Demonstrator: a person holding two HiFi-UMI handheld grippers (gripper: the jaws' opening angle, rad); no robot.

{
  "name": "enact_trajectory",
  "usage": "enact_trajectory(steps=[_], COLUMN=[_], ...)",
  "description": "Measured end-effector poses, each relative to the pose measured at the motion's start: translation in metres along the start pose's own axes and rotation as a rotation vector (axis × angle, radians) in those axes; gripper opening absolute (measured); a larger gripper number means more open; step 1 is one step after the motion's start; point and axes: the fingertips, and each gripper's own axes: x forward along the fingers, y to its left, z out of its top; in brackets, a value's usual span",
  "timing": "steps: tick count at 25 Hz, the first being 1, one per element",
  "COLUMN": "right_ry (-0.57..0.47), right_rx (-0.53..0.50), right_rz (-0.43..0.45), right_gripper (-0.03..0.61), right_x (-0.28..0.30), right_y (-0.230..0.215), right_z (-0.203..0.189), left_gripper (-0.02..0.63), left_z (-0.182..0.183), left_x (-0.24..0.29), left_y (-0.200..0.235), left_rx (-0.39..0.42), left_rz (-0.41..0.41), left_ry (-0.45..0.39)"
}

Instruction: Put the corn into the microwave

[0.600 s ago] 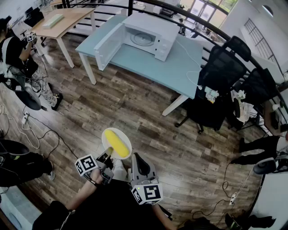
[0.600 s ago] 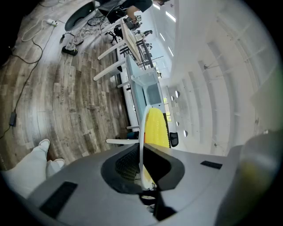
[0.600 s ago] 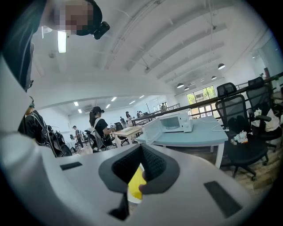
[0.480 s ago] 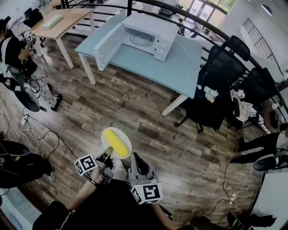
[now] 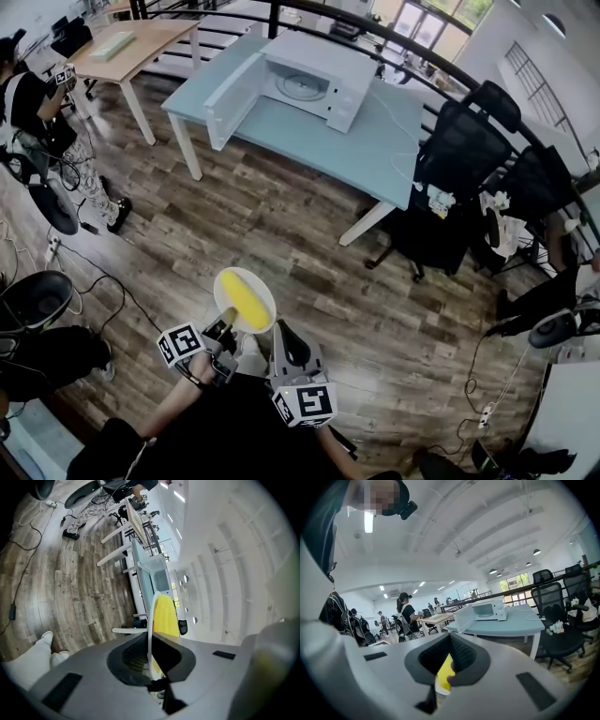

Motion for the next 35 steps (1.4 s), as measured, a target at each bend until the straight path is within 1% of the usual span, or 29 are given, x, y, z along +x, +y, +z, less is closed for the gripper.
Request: enact_trajectory(steps=[3,7,14,21,25,29,35], right_ry=[-0.004,-0.036,-0.054,-0.068,-0.068,-0.08,-0.073], right_rx=[-0.015,0.005,-0.007,0.007,-0.002,-0.024,-0.015], right_rz=[0.018,0.025,0.006,-0.018,-0.005,0.011,0.009], right_gripper=[0.009,0.009,0.009,0.009,0.009,0.009,0.009], right_x=[0.005,0.01,0.016,0.021,0.029,0.04,0.057], right_y=[0.011,0.019,0.031,0.024,0.026,0.025,0.012], right_z=[0.001,0.001,0.003,0.001,0.0,0.003,0.008], left_gripper=[0.017,0.017,0.017,0.017,0.017,0.018,0.018], left_z=[0.007,0.017,0.032,0.038,0.039,0.051,0.062], left_x=[-0.004,-0.008,-0.018,-0.011,-0.006,0.0,0.014], left_y=[0.0,0.002,0.007,0.004,0.004,0.0,0.0], left_rx=[0.006,0.014,0.02,0.031,0.038,0.048,0.048], left_rz=[-0.004,-0.011,-0.002,-0.02,-0.02,-0.028,-0.023], left_ry=[-0.005,-0.012,-0.027,-0.021,-0.008,-0.025,-0.034])
